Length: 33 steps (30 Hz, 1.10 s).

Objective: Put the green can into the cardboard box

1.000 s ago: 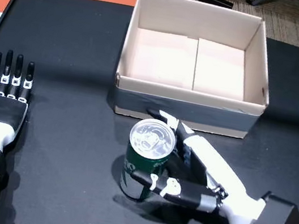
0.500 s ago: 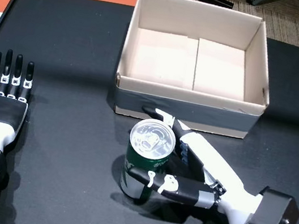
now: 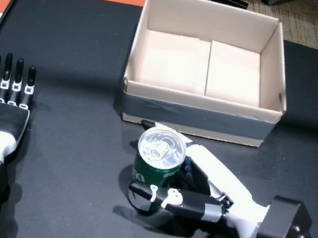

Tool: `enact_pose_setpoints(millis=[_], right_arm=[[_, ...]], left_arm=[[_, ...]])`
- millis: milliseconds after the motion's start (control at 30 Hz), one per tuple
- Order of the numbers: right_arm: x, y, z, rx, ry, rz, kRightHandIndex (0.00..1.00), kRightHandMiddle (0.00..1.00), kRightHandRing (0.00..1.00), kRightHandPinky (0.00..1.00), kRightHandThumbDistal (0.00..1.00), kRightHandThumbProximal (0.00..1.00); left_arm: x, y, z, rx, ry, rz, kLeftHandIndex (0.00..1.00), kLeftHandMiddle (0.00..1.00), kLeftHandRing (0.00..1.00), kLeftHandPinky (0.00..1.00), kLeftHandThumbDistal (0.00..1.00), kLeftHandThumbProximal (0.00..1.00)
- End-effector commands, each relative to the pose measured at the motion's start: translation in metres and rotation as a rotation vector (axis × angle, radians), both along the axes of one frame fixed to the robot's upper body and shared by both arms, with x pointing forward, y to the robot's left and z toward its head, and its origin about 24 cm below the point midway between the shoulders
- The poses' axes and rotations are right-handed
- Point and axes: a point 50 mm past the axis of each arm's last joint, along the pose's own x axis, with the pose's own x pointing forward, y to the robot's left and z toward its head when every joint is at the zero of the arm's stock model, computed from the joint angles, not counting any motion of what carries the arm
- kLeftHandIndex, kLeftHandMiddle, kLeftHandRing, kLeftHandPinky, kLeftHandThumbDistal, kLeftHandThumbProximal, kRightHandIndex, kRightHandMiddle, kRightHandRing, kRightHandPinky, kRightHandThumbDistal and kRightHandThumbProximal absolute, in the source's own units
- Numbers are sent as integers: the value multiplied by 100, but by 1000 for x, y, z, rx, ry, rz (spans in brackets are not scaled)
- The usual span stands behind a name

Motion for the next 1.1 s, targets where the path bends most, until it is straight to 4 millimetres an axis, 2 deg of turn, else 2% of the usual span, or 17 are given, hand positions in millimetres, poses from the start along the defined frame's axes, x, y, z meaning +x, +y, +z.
enact_pose_setpoints(millis=[0,233,300,333,367,400,433,500,533,600,633,667,733,900,1000,1033,1067], right_arm=[[1,7,0,-12,10,14,96,93,89,100,100,53],[6,23,3,-23,18,43,100,92,86,100,100,54],[8,26,5,-14,18,45,96,86,81,96,100,53],[9,27,6,-11,16,38,92,82,78,92,100,47],[9,28,6,-5,9,23,86,76,73,86,91,40],[9,29,6,-2,2,11,81,72,69,80,90,38],[9,29,6,2,-3,-2,71,64,63,71,76,33],[9,30,6,-3,-17,-28,33,35,37,45,45,27],[9,30,6,-13,-31,-40,23,27,28,35,37,28],[9,31,4,-69,-72,-53,10,13,16,25,15,43],[8,31,4,-94,-93,-57,5,10,13,22,16,55],[7,31,3,-113,-109,-60,2,7,11,19,11,62],[6,30,2,-134,-128,-64,0,3,7,15,1,67],[5,29,2,-130,-141,-66,0,1,4,12,0,71],[6,28,2,-127,-137,-67,0,0,3,13,7,80],[6,27,2,-127,-135,-68,0,0,3,13,7,80],[6,27,3,-123,-130,-69,0,0,3,13,3,77]], left_arm=[[-18,-9,-25,-34,120,-11,52,53,63,73,0,49],[-18,-9,-26,-31,129,-10,50,51,61,73,0,51],[-17,-9,-25,-33,131,-8,51,52,61,73,0,51],[-17,-10,-25,-34,132,-7,51,52,62,73,0,51],[-17,-10,-25,-36,130,-7,52,54,64,75,0,52],[-17,-10,-25,-37,127,-7,53,54,64,76,0,52],[-17,-10,-25,-36,128,-8,51,53,63,75,0,52],[-17,-10,-25,-37,129,-6,50,52,62,73,1,51],[-17,-10,-25,-36,132,-5,50,51,61,72,0,51],[-16,-10,-24,-33,133,-8,50,52,62,73,0,52],[-16,-10,-25,-32,130,-9,51,52,61,74,0,53],[-17,-10,-25,-32,126,-10,51,52,62,74,0,54],[-17,-10,-25,-37,118,-7,51,53,63,74,0,51],[-17,-10,-25,-38,124,-7,51,52,62,75,0,48],[-17,-10,-25,-40,125,-3,50,52,63,75,0,48],[-17,-10,-25,-42,125,-2,50,52,63,75,0,48],[-17,-10,-25,-43,123,-1,51,53,63,75,0,49]])
